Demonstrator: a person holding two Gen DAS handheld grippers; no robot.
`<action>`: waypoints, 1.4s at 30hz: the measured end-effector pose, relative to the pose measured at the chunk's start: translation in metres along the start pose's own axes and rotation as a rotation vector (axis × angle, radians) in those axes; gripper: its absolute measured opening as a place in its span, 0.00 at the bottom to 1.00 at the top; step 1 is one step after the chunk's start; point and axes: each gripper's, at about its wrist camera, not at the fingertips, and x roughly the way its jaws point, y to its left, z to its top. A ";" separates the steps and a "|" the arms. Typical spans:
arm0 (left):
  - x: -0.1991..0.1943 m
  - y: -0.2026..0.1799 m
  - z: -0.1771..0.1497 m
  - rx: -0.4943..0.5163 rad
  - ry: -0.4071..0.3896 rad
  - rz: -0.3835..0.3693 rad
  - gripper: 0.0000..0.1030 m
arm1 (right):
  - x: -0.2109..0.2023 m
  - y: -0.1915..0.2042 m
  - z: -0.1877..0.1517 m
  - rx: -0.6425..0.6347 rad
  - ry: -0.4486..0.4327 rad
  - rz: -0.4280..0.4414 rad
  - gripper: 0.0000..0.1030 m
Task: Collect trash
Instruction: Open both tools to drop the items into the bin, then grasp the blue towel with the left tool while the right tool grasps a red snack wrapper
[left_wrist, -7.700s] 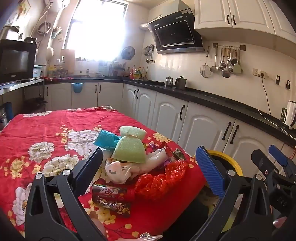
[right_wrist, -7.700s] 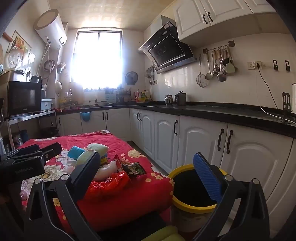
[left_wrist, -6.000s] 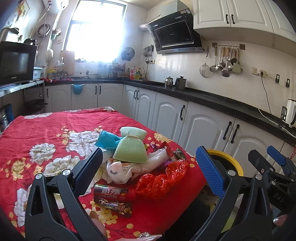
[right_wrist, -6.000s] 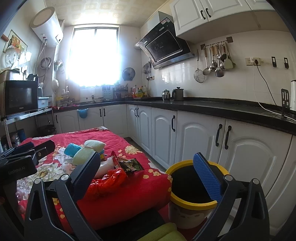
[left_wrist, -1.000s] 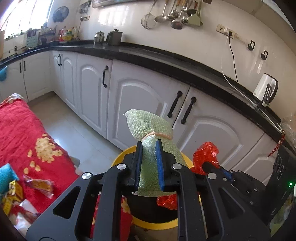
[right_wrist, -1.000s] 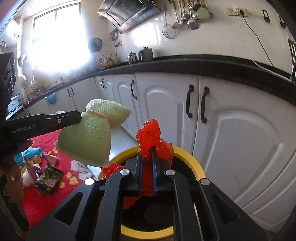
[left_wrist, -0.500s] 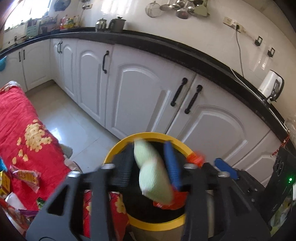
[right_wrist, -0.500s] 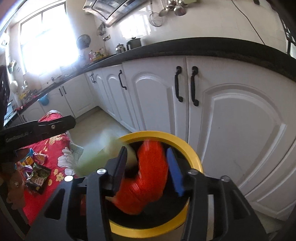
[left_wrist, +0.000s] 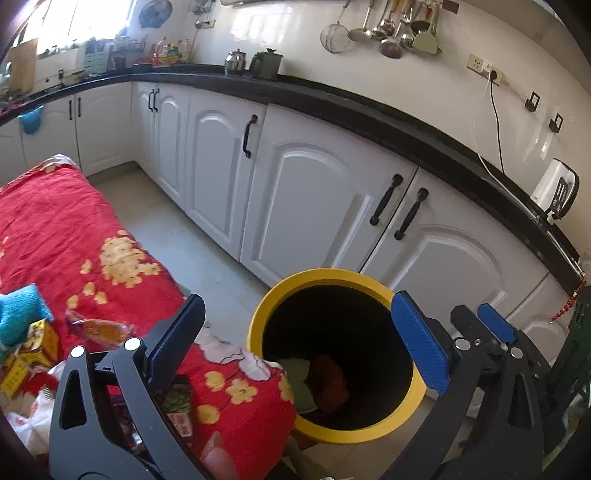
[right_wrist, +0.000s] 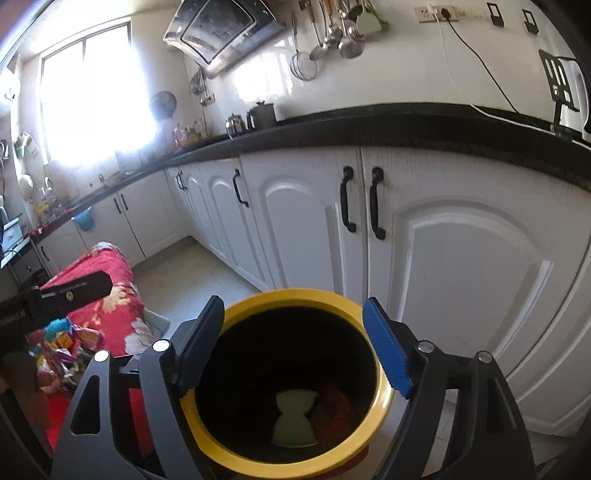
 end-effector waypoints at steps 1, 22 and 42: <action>-0.005 0.002 0.000 -0.003 -0.008 0.002 0.90 | -0.003 0.003 0.001 -0.006 -0.008 0.007 0.74; -0.093 0.040 -0.016 0.005 -0.161 0.083 0.90 | -0.052 0.077 0.010 -0.127 -0.126 0.155 0.79; -0.152 0.090 -0.031 -0.052 -0.262 0.150 0.90 | -0.085 0.152 -0.007 -0.264 -0.150 0.295 0.84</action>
